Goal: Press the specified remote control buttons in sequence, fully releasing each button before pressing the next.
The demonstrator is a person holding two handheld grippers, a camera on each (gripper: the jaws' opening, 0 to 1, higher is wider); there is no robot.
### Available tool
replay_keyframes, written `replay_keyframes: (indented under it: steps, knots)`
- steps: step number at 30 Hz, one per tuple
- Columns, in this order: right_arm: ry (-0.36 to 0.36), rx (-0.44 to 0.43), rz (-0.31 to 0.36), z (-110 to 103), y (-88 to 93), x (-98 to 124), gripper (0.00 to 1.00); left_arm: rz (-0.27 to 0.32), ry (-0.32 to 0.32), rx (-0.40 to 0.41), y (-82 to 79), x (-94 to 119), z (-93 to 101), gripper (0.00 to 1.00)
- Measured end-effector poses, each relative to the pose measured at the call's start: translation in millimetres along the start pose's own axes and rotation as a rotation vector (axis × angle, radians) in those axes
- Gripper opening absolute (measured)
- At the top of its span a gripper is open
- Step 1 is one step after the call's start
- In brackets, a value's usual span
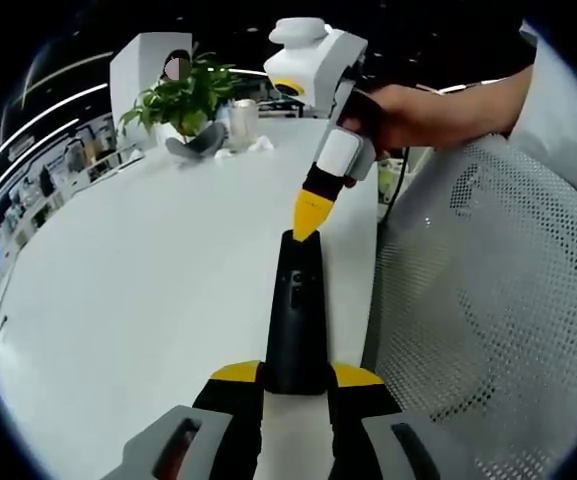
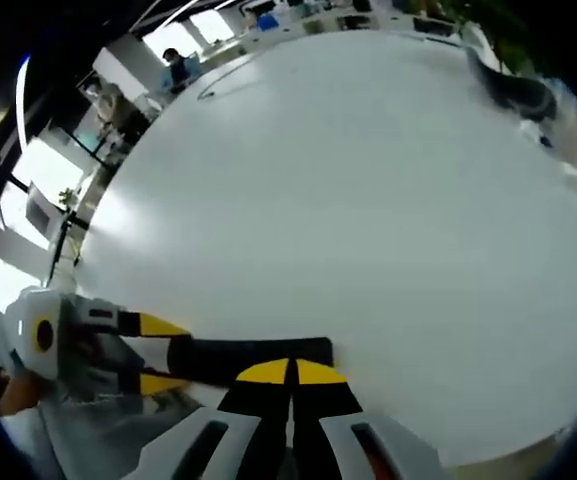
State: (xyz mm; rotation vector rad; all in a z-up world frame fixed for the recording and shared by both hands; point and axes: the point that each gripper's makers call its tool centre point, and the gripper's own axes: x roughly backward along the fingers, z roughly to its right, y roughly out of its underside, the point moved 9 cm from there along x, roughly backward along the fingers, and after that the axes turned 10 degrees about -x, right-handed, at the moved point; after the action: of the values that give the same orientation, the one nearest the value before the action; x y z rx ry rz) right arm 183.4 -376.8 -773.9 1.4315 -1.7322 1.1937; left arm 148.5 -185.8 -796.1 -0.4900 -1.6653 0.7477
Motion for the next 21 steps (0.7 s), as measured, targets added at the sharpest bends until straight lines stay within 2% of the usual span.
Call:
replay_keyframes:
  steps: [8, 16, 21]
  knots:
    - [-0.012, -0.010, 0.008, 0.7, -0.7, -0.5, 0.00, 0.002, 0.000, -0.004, 0.5, 0.1, -0.2, 0.24]
    - [0.007, 0.034, 0.022, -2.0, 0.1, -0.9, 0.00, 0.004, -0.003, -0.002, 0.4, 0.0, -0.4, 0.24]
    - [0.003, 0.011, 0.022, -1.5, 0.1, -0.3, 0.00, 0.006, -0.002, -0.005, 0.6, 0.0, -0.5, 0.24]
